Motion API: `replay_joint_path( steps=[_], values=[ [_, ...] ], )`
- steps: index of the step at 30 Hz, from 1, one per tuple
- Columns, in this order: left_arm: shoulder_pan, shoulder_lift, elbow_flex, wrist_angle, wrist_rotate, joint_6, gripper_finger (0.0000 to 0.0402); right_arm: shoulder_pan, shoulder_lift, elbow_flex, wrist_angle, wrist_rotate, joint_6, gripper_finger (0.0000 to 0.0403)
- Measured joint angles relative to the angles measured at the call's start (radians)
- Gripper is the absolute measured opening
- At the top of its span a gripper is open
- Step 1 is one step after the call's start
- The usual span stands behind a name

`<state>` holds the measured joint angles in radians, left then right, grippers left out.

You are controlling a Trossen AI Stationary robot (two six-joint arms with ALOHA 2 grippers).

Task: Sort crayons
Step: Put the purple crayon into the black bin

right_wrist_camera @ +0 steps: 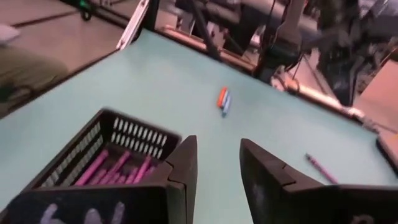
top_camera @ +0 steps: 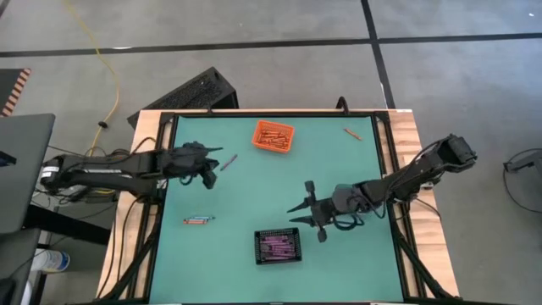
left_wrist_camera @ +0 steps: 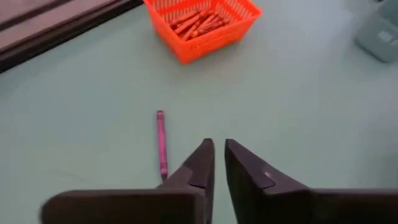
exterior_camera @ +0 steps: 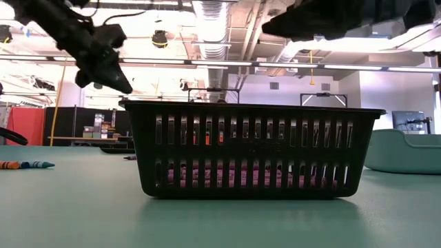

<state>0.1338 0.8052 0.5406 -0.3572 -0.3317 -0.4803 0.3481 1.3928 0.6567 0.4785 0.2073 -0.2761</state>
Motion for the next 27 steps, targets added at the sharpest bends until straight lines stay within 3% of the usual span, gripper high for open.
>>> replay_joint_path(
  steps=[13,17,27],
  values=[
    [0.212,0.257,0.027,0.033,0.081,0.059,0.0177,-0.062,0.002,0.002,0.022,-0.008,-0.047,0.0117],
    [0.261,0.354,0.027,0.128,0.134,0.119,0.0187,-0.097,0.002,0.002,0.027,-0.067,-0.055,0.0117],
    [0.288,0.559,0.027,0.252,0.144,0.145,0.0185,-0.191,0.002,0.002,0.023,-0.211,-0.073,0.0117]
  ],
)
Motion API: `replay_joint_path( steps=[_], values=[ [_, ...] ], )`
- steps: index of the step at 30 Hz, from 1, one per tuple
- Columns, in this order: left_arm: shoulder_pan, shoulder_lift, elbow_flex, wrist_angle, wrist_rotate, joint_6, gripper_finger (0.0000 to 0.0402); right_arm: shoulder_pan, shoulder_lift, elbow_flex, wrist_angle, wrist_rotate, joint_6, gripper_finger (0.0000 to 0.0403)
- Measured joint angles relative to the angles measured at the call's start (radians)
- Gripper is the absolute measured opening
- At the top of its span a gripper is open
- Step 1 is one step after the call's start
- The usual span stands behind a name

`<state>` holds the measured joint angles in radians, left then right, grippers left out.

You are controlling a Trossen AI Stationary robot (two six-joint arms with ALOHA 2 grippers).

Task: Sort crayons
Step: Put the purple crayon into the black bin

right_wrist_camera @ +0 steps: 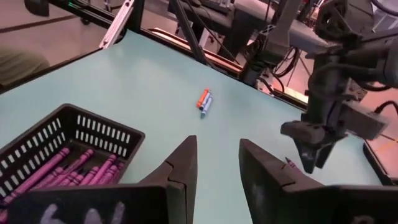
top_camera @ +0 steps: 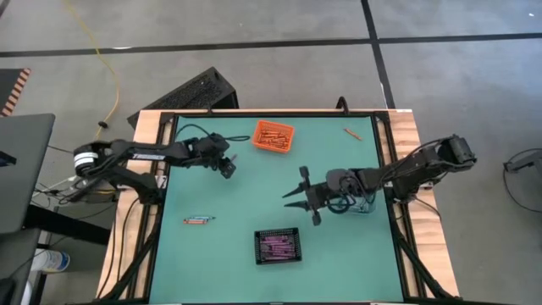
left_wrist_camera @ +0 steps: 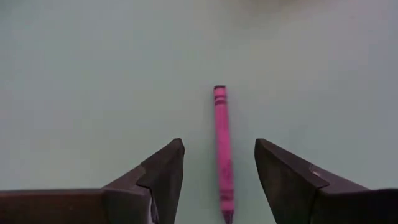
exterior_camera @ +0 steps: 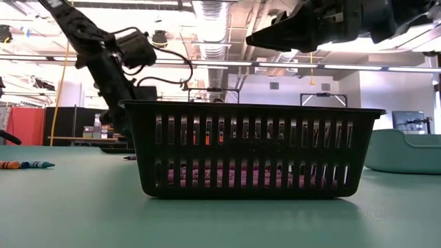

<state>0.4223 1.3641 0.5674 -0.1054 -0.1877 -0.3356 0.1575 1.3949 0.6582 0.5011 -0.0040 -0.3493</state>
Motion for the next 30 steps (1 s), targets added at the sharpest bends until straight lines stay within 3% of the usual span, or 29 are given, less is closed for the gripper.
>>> replay_joint_path(
  steps=[9,16,30],
  values=[
    [-0.003,0.12,0.0,0.075,0.007,-0.012,0.0185,-0.044,0.0,0.0,0.0,-0.054,0.0,0.0117],
    [-0.026,0.14,0.002,0.076,-0.017,-0.016,0.0177,-0.049,0.0,0.0,0.0,-0.08,0.0,0.0117],
    [-0.04,0.142,0.001,0.059,-0.005,-0.026,0.001,-0.047,0.0,0.0,0.0,-0.08,0.008,0.0117]
  ],
)
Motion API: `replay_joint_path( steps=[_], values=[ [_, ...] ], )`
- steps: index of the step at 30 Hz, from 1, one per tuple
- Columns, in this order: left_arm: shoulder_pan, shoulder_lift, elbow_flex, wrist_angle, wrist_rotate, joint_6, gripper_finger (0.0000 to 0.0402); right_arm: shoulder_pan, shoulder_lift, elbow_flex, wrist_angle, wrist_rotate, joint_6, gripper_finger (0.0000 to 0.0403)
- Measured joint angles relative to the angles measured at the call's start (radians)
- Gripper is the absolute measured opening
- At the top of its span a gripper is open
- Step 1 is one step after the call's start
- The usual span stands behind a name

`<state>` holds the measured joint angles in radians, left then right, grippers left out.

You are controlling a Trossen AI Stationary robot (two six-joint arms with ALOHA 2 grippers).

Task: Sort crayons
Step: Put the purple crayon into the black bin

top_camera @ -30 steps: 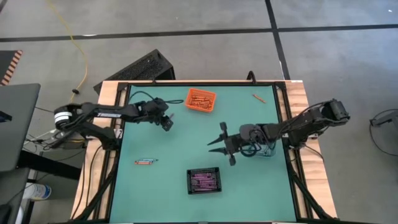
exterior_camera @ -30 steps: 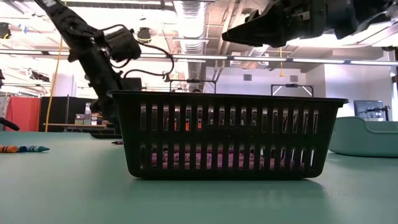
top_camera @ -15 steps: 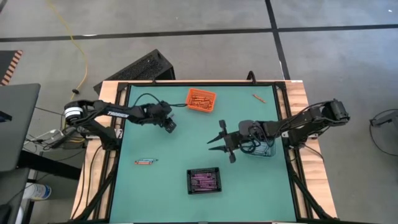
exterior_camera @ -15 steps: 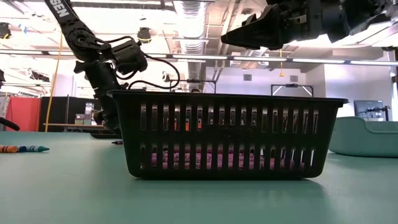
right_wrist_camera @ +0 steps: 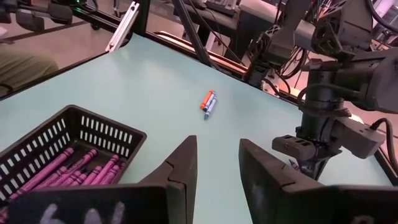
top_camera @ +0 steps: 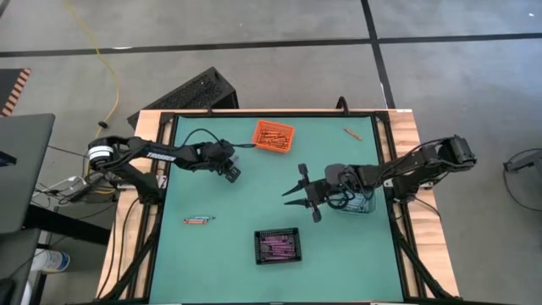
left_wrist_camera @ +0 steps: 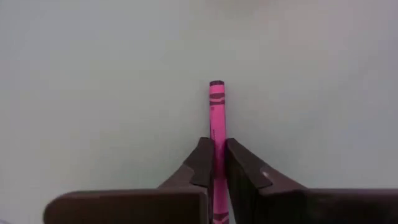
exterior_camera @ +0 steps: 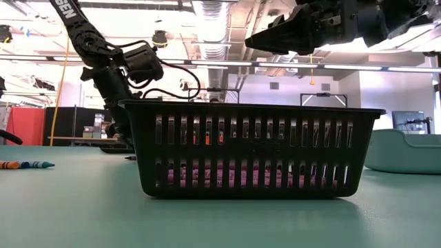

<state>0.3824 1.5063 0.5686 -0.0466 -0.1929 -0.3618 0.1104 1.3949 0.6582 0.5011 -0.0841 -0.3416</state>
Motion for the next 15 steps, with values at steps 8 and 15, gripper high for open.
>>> replay_joint_path(
  steps=[8,15],
  values=[
    [-0.003,-0.071,-0.004,0.03,0.048,0.001,0.002,0.0,0.0,0.0,-0.034,0.001,-0.004,0.0117],
    [-0.102,-0.198,-0.004,0.16,0.27,-0.058,0.0017,0.0,0.0,0.0,-0.046,0.001,-0.023,0.0117]
  ],
)
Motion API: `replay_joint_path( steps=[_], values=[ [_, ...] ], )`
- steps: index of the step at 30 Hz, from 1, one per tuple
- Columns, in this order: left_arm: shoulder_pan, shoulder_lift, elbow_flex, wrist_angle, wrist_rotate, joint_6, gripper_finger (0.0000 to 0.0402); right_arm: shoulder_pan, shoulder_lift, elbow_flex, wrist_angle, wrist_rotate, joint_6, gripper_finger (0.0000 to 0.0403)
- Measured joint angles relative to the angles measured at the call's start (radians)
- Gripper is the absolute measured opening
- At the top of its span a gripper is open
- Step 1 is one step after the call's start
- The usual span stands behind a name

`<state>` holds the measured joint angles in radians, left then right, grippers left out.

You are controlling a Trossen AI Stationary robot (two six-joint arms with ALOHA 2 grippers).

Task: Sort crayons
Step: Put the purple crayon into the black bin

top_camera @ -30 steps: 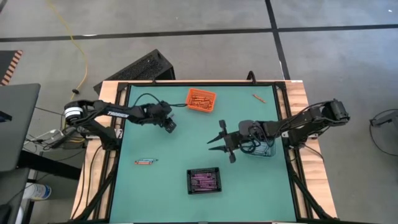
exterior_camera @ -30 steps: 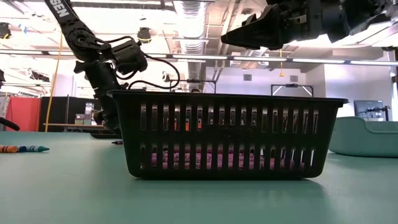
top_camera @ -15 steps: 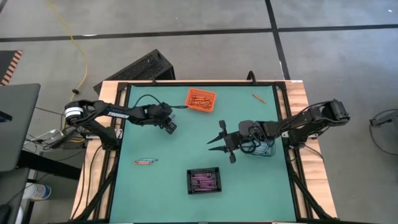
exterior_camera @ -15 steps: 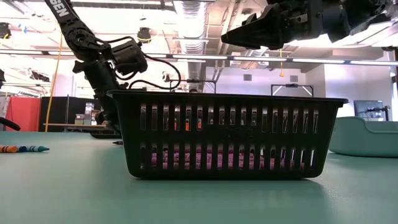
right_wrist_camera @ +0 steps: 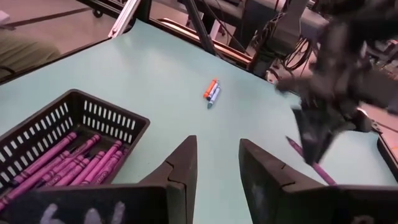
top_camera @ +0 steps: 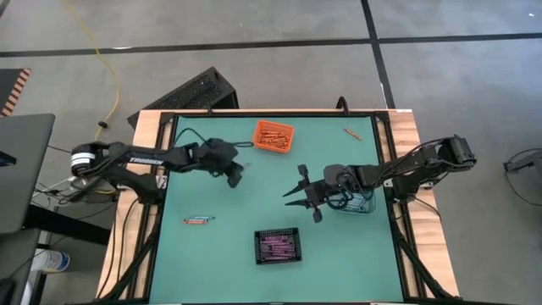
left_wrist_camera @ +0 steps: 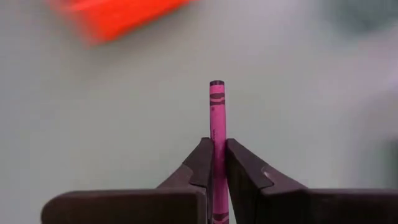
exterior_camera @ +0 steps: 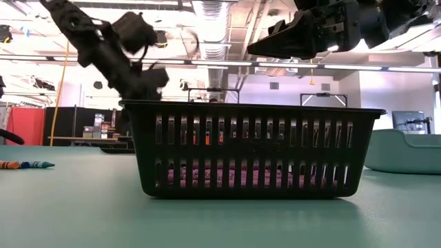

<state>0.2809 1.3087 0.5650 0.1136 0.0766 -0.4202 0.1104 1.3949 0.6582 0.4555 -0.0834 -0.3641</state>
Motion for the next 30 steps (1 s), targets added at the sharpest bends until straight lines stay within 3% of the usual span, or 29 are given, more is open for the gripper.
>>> replay_joint_path(
  steps=[2,5,11,14,17,22,25,30],
  values=[
    [-0.074,-0.011,0.002,0.084,0.075,-0.044,0.0017,0.0,0.0,0.0,0.0,0.0,0.0,0.0117],
    [-0.22,0.005,0.002,0.239,0.092,-0.11,0.0016,0.0,0.0,0.0,0.0,0.0,-0.002,0.0117],
    [-0.469,0.091,0.002,0.419,-0.042,-0.141,0.0016,0.0,0.0,0.0,0.003,-0.001,-0.004,0.0117],
    [-0.552,0.161,0.002,0.526,-0.138,-0.179,0.0016,0.001,0.0,0.0,0.005,-0.004,-0.004,0.0117],
    [-0.605,0.248,0.046,0.591,-0.16,-0.196,0.0016,0.007,0.0,0.0,0.011,-0.009,-0.004,0.0117],
    [-0.639,0.38,0.234,0.508,-0.065,-0.143,0.0016,0.013,0.0,0.0,0.021,-0.022,-0.004,0.0117],
    [-0.638,0.437,0.368,0.344,-0.017,-0.074,0.0016,0.014,0.0,0.0,0.024,-0.023,-0.003,0.0117],
    [-0.629,0.493,0.548,0.017,-0.064,-0.031,0.0016,0.013,0.0,0.0,0.015,-0.023,-0.003,0.0117]
  ],
)
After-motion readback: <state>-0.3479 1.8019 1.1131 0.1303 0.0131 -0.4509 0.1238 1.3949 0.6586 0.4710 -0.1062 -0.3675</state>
